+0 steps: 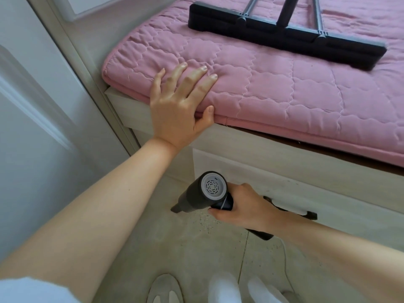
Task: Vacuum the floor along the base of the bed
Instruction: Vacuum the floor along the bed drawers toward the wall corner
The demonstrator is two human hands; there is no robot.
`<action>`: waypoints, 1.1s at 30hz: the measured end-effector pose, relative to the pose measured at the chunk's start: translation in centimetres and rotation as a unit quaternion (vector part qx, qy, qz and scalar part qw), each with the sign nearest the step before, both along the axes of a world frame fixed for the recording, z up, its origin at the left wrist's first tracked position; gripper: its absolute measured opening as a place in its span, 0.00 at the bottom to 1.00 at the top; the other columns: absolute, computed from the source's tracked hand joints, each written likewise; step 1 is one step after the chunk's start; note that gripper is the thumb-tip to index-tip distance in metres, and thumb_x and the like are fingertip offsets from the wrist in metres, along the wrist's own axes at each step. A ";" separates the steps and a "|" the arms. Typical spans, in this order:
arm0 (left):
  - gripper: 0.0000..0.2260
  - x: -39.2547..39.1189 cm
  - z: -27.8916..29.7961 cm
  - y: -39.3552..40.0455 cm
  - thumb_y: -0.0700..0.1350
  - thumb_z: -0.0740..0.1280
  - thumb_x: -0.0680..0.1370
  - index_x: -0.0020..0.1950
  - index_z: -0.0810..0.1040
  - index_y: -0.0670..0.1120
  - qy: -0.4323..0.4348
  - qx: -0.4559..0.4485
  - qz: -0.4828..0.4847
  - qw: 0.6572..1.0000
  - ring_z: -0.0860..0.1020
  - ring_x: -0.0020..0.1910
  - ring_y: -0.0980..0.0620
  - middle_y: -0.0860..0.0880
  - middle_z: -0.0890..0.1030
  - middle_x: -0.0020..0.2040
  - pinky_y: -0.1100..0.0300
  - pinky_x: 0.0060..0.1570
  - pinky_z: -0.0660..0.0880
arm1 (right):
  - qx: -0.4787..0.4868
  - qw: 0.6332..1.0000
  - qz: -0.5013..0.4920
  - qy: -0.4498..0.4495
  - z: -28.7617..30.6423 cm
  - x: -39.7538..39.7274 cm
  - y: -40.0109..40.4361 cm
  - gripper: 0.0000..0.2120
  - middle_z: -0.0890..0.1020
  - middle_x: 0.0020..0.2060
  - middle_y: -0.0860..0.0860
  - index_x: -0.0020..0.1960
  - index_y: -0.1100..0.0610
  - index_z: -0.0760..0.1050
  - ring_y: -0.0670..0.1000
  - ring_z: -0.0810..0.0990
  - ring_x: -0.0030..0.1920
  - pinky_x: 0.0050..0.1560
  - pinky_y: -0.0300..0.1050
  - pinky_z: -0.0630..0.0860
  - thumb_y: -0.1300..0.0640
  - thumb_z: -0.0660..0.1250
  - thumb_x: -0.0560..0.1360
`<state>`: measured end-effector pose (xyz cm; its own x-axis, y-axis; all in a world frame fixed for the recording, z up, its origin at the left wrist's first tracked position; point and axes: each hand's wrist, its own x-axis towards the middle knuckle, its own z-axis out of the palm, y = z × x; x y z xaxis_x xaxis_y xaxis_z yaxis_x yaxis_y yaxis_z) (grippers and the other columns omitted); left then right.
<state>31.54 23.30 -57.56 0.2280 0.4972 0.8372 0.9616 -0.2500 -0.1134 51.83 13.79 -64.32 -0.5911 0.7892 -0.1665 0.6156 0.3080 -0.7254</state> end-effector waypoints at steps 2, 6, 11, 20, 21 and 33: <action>0.23 -0.1 -0.2 0.1 0.57 0.52 0.80 0.67 0.77 0.52 0.002 0.007 0.000 1.000 0.74 0.67 0.44 0.50 0.78 0.66 0.40 0.67 0.65 | -0.013 1.000 0.008 0.007 -0.2 -0.3 -0.2 0.21 0.80 0.45 0.40 0.61 0.48 0.74 0.40 0.79 0.47 0.47 0.30 0.74 0.47 0.72 0.70; 0.23 -0.4 -0.5 0.3 0.58 0.52 0.80 0.68 0.77 0.51 0.015 0.016 -0.004 1.000 0.74 0.67 0.44 0.50 0.78 0.66 0.40 0.66 0.66 | -0.039 0.999 0.027 0.015 -0.2 -0.2 -0.5 0.19 0.81 0.45 0.40 0.59 0.46 0.74 0.39 0.80 0.46 0.47 0.32 0.76 0.47 0.72 0.70; 0.24 -0.3 -0.6 0.4 0.58 0.51 0.81 0.69 0.76 0.51 0.014 0.020 -0.003 1.000 0.74 0.67 0.44 0.50 0.77 0.67 0.41 0.67 0.66 | -0.012 1.000 0.006 -0.012 0.7 1.3 -0.2 0.16 0.80 0.40 0.38 0.56 0.46 0.74 0.38 0.79 0.44 0.44 0.30 0.75 0.47 0.72 0.70; 0.24 -0.3 -0.6 0.2 0.58 0.51 0.81 0.70 0.75 0.51 0.013 0.017 -0.004 1.000 0.73 0.68 0.44 0.50 0.76 0.69 0.41 0.68 0.64 | -0.033 0.999 -0.009 -0.027 1.6 3.5 0.2 0.15 0.82 0.42 0.41 0.54 0.45 0.76 0.38 0.80 0.44 0.46 0.33 0.77 0.49 0.73 0.69; 0.24 -0.3 -0.6 0.2 0.58 0.51 0.81 0.70 0.75 0.50 0.012 0.018 -0.005 1.000 0.73 0.68 0.44 0.50 0.76 0.69 0.41 0.68 0.64 | -0.044 0.999 -0.005 -0.028 1.6 3.5 0.1 0.14 0.82 0.42 0.41 0.53 0.45 0.76 0.38 0.80 0.44 0.46 0.34 0.77 0.50 0.73 0.69; 0.23 -0.1 -0.7 0.1 0.57 0.52 0.81 0.70 0.75 0.51 -0.004 0.018 -0.003 1.000 0.72 0.69 0.45 0.51 0.75 0.70 0.41 0.69 0.64 | -0.047 0.998 0.002 -0.036 1.2 3.7 -0.3 0.17 0.82 0.44 0.42 0.56 0.47 0.76 0.40 0.80 0.45 0.49 0.39 0.79 0.48 0.72 0.69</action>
